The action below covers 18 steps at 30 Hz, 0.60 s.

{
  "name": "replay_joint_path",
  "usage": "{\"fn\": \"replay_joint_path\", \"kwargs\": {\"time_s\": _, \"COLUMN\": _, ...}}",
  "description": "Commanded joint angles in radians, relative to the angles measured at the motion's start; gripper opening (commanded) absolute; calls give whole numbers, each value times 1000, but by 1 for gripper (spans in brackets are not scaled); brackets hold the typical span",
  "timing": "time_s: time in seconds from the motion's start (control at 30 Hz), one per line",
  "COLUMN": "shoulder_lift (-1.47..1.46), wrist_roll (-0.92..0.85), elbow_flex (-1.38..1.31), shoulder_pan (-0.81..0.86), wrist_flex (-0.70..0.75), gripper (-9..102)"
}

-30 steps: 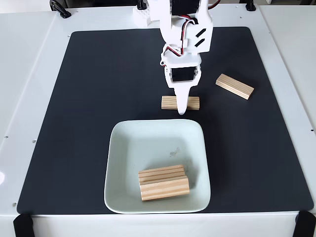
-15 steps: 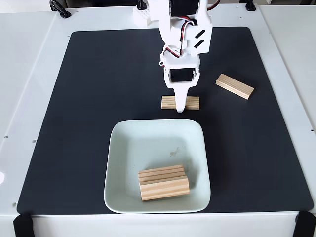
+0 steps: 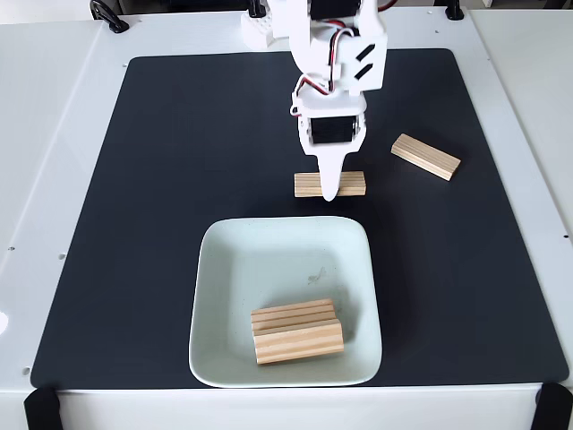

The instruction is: Pick up the wooden block and place them on the plate.

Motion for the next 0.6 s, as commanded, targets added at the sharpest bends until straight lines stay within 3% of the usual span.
{"fn": "replay_joint_path", "kwargs": {"time_s": 0.0, "shoulder_lift": 198, "wrist_roll": -38, "elbow_flex": 25, "shoulder_pan": -12, "wrist_flex": -20, "gripper": 0}}
{"fn": "replay_joint_path", "kwargs": {"time_s": 0.33, "shoulder_lift": 538, "wrist_roll": -172, "elbow_flex": 328, "shoulder_pan": 78, "wrist_flex": -169, "gripper": 0}}
{"fn": "replay_joint_path", "kwargs": {"time_s": 0.57, "shoulder_lift": 391, "wrist_roll": -158, "elbow_flex": 141, "shoulder_pan": 141, "wrist_flex": -161, "gripper": 0}}
